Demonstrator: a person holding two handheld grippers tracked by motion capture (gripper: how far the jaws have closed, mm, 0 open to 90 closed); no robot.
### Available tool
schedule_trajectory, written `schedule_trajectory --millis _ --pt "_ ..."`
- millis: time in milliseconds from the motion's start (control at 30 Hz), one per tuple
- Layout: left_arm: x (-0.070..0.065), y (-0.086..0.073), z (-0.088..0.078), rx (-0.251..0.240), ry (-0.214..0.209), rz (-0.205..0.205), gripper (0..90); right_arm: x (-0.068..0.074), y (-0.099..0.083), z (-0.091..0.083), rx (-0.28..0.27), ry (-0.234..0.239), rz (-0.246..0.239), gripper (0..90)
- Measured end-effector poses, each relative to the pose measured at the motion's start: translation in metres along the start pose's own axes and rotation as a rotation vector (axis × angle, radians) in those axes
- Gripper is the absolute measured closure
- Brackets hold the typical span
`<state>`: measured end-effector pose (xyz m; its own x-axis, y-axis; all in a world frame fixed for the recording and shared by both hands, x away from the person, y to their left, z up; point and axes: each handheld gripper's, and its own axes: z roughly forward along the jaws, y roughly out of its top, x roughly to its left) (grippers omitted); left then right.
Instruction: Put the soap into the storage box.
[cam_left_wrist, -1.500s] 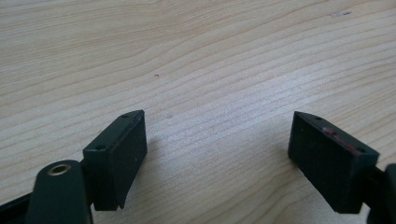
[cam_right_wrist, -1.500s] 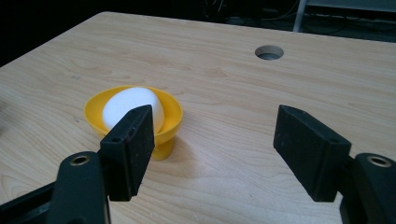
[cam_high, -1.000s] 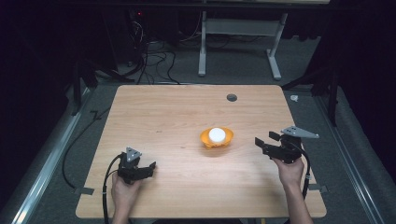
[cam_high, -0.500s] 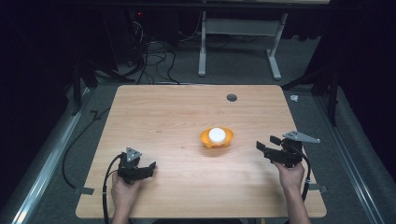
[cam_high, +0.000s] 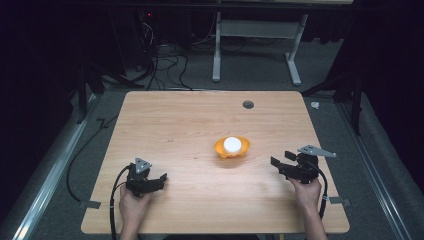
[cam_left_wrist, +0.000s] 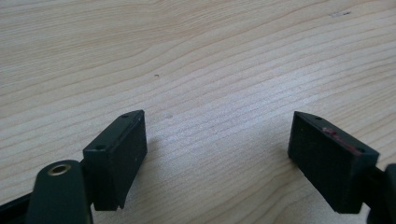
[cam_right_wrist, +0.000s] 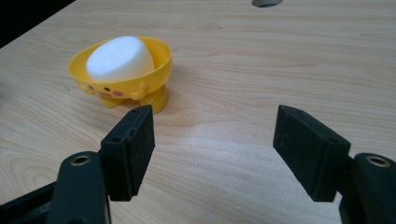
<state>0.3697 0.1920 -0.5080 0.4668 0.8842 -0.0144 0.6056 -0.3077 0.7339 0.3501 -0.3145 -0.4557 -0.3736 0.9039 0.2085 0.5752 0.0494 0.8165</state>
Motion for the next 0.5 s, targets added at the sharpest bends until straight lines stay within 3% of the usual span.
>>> schedule_trajectory --millis 500 --pt "0.0 0.0 0.0 0.0 0.0 0.0 20.2 0.009 -0.017 0.017 0.059 0.0 -0.024 31.0"
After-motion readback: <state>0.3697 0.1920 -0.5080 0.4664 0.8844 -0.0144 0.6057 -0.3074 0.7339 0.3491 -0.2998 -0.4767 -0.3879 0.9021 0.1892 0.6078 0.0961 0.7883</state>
